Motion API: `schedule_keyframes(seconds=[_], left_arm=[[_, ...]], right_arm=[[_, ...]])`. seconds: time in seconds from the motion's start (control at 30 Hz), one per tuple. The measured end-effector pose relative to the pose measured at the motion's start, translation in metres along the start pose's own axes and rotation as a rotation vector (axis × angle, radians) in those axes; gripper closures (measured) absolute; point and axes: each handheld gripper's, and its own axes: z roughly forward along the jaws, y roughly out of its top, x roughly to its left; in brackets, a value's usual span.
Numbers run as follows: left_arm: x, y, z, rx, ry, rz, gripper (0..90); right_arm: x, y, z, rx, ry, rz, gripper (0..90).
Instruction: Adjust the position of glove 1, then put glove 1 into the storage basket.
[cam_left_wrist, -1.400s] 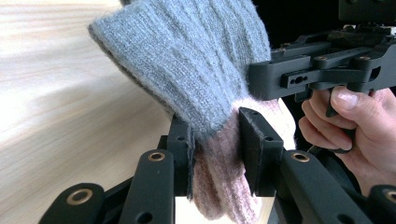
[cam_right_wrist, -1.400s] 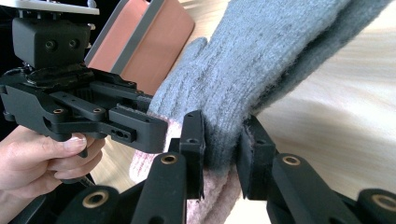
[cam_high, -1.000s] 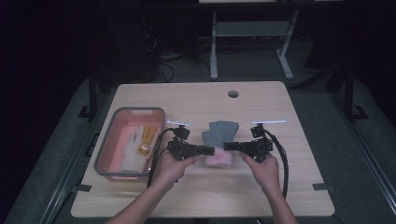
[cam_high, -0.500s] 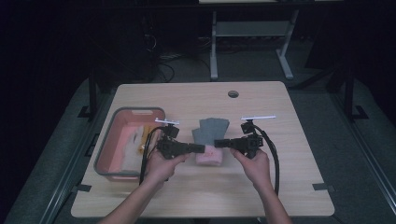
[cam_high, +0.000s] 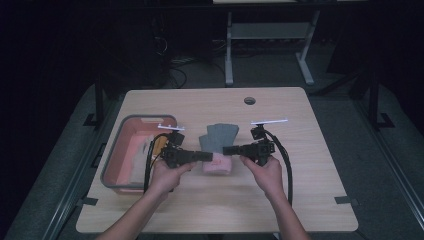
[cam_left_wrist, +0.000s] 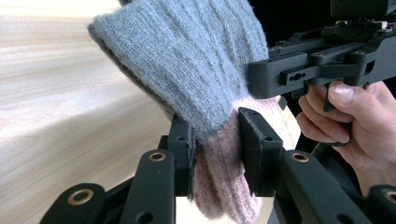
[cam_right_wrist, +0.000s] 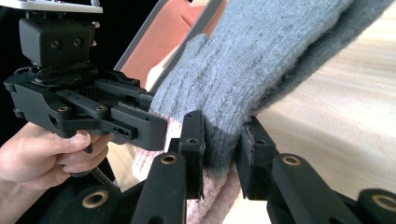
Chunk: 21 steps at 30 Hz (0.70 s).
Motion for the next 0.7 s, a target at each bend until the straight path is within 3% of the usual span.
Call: schedule_keyframes(seconds=[0.7], left_arm=[[0.005, 0.002, -0.029, -0.036, 0.022, -0.003, 67.8]], right_arm=[[0.022, 0.020, 0.017, 0.034, 0.002, -0.047, 73.9]])
